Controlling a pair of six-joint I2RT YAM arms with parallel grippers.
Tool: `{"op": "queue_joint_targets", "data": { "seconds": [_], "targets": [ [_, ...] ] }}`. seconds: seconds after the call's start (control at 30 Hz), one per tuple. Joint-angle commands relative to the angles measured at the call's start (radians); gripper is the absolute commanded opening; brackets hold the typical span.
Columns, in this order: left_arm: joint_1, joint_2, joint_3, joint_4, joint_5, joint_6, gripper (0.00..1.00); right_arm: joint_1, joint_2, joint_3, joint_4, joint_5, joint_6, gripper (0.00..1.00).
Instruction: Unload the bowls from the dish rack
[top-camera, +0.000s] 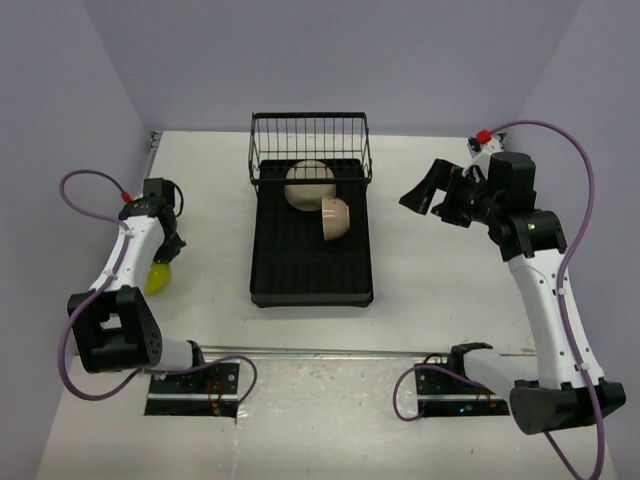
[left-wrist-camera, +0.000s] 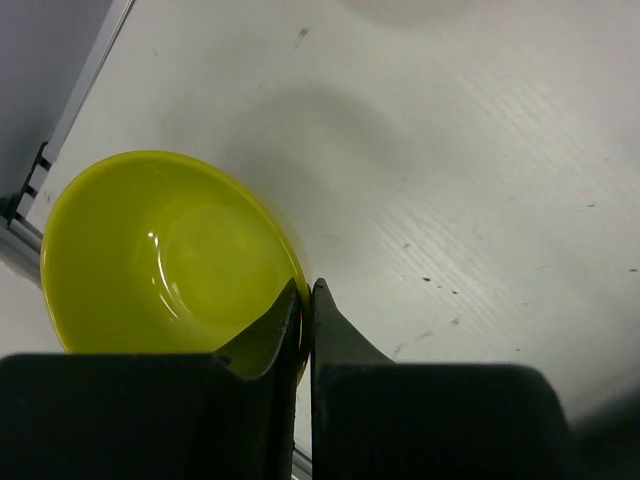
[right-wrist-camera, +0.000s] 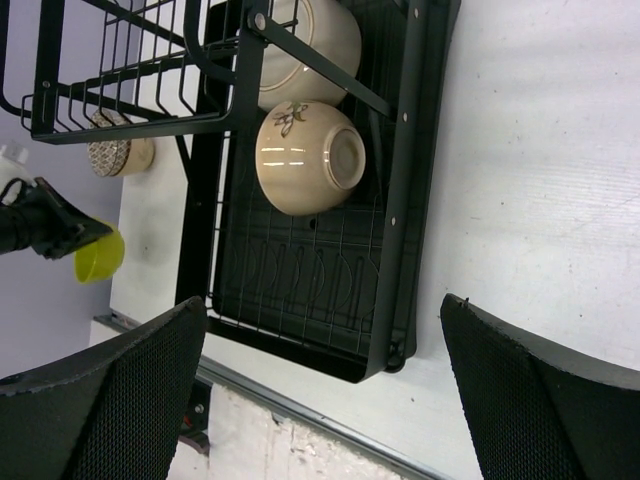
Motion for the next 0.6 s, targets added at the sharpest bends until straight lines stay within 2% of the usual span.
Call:
{"op": "queue_joint_targets", "data": {
  "seconds": [0.0, 0.23, 0.4, 0.57],
  "targets": [
    [0.039, 0.001, -0.016, 0.061, -0.045, 0.037, 0.0, 0.004, -0.002, 0.01, 0.002, -0.005, 0.01, 0.99],
    [0.081, 0.137, 0.047, 0.077, -0.112, 0.055, 0.0, 0.004, -0.021, -0.022, 0.022, -0.015, 0.013, 0.99],
    [0.096, 0.253, 0.09, 0.101, -0.103, 0.063, 0.0, 0.004, -0.021, -0.024, 0.022, -0.008, 0.01, 0.99],
    [0.101, 0.304, 0.125, 0.123, -0.077, 0.057, 0.0, 0.004, -0.015, -0.041, 0.031, -0.01, 0.008, 0.99]
  ]
}}
